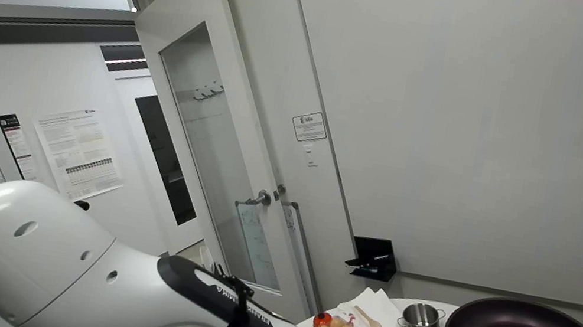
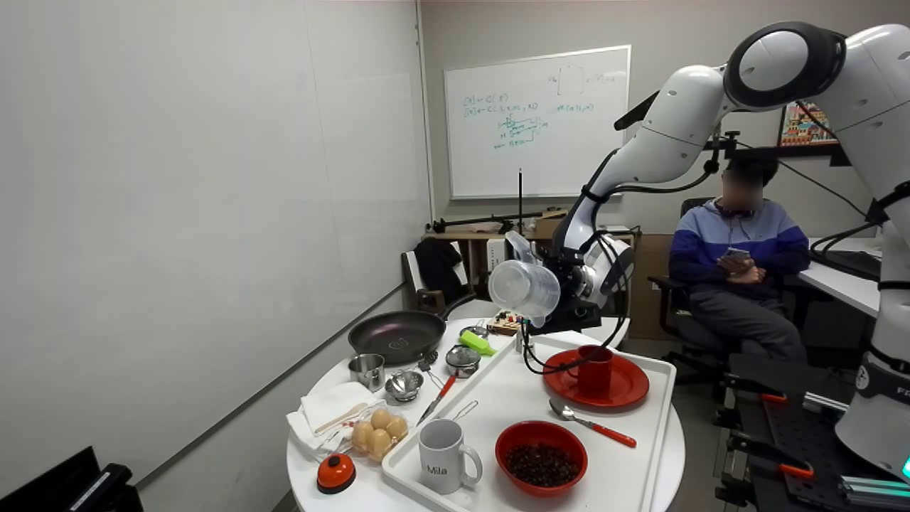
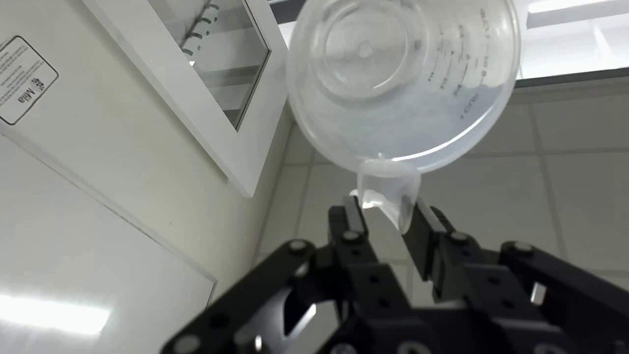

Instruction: Pour the contents in the clear jug into the red bowl

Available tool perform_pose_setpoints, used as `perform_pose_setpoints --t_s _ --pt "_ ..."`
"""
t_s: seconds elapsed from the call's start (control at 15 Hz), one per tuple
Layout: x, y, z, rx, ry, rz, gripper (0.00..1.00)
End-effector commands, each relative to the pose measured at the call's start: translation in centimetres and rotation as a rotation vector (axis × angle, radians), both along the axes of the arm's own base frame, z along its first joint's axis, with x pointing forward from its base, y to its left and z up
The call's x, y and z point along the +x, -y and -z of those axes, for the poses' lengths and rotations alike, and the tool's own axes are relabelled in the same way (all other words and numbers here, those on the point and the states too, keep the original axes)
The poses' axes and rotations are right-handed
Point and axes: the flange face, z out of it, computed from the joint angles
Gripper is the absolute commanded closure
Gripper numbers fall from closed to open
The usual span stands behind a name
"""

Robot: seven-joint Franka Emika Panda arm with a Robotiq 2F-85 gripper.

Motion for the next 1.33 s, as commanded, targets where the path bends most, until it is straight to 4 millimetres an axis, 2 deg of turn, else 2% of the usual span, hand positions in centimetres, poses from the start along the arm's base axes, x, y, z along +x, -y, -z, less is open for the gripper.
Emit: perform_pose_setpoints --t_s 0.0,0.27,0.6,0.93,1.27 --pt "0.1 0.0 0.0 0.015 0.011 0.015 0.92" --pt "0.0 -0.3 0.0 -0.045 0.016 0.019 0.92" --pt "0.4 -1.3 0.5 -0.308 0.05 0.064 0.92" --pt "0.9 -2.2 0.5 -0.47 0.049 0.081 0.92" --pt "1.4 -2.3 0.4 -0.697 0.058 0.109 0.92"
